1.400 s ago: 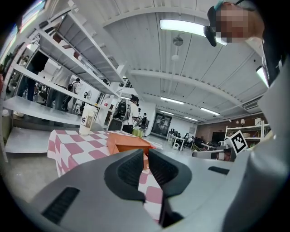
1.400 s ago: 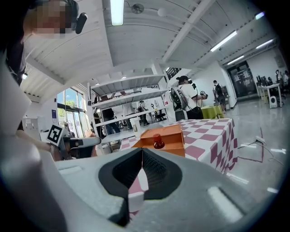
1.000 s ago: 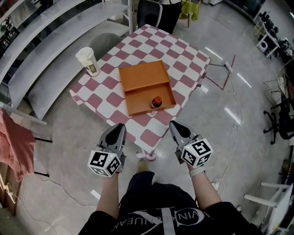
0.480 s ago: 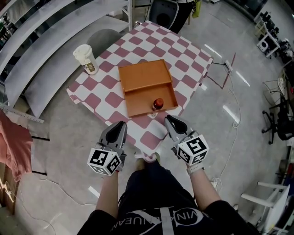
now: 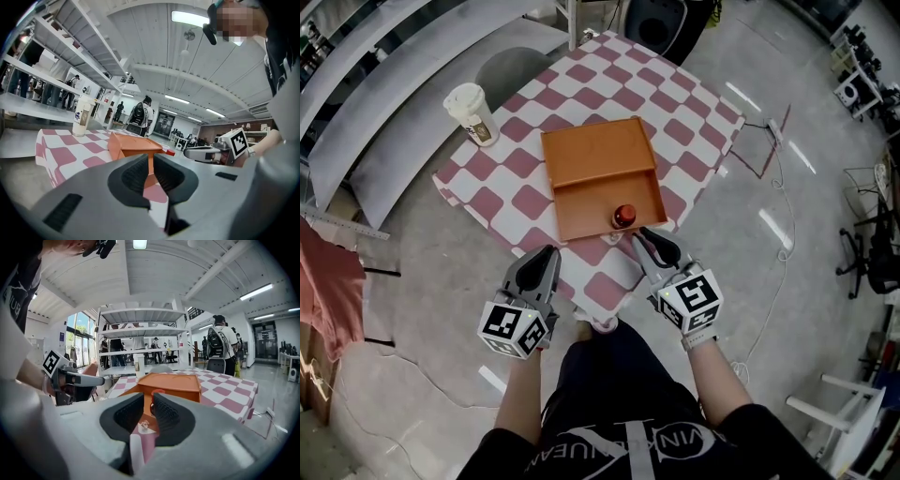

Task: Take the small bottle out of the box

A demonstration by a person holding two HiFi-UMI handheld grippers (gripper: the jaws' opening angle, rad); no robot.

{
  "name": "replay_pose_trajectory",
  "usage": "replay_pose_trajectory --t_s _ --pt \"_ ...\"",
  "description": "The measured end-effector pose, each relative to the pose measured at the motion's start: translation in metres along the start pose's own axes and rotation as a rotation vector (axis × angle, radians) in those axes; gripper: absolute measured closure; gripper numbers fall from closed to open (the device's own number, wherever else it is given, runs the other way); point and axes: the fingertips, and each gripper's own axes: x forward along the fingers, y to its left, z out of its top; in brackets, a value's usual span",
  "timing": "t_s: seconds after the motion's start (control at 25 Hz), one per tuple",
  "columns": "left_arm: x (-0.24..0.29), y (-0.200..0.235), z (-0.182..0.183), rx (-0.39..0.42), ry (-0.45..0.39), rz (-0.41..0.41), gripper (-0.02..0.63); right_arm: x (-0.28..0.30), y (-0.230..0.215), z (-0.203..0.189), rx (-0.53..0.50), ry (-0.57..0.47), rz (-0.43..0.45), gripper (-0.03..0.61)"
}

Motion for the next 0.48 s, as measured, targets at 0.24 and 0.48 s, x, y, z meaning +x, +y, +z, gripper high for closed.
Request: replay_pose_trajectory --t_s 0.24,0.48 --pt "0.006 0.001 -0.009 -0.019 0.014 0.005 0.578 0.013 -0.006 0.002 -0.047 0.012 0.0 0.486" --pt "0.013 0.001 -0.013 -0.028 0.017 0.005 0.578 0.024 -0.013 -0.002 -0.055 0.039 0.002 0.431"
